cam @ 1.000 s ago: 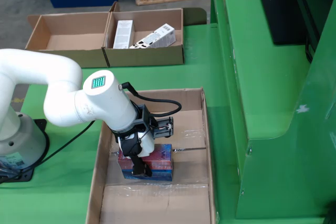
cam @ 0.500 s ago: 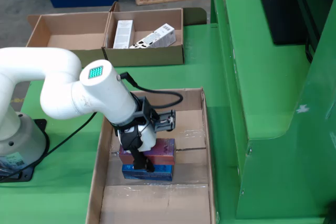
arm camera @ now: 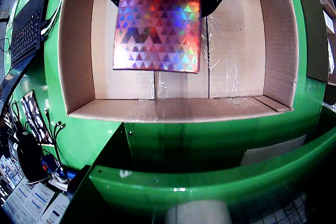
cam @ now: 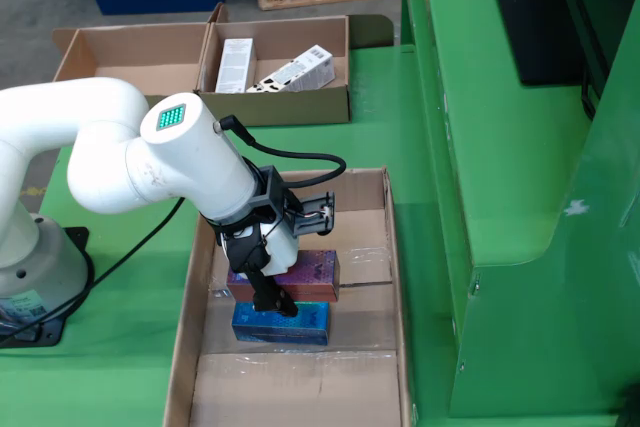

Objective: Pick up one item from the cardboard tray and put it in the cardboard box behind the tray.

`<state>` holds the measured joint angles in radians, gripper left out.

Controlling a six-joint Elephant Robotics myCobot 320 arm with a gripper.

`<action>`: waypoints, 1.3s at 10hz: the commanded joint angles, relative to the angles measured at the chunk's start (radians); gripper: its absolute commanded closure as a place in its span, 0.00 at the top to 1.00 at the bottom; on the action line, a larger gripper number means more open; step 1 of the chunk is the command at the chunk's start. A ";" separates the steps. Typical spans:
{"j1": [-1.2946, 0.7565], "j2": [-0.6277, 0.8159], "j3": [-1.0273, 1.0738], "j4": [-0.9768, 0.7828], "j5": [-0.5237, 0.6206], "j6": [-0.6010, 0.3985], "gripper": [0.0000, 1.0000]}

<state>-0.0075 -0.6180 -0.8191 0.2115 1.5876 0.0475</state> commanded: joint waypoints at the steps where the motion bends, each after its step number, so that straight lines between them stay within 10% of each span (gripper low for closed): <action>1: 0.002 0.037 0.087 -0.023 -0.001 0.004 0.00; 4: 0.009 0.019 0.262 -0.153 -0.009 0.005 0.00; 6: 0.019 -0.159 0.819 -0.487 -0.018 0.021 0.00; 13: 0.042 -0.064 0.819 -0.537 -0.040 0.029 0.00</action>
<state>0.0260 -0.7346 -0.2039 -0.3220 1.5615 0.0705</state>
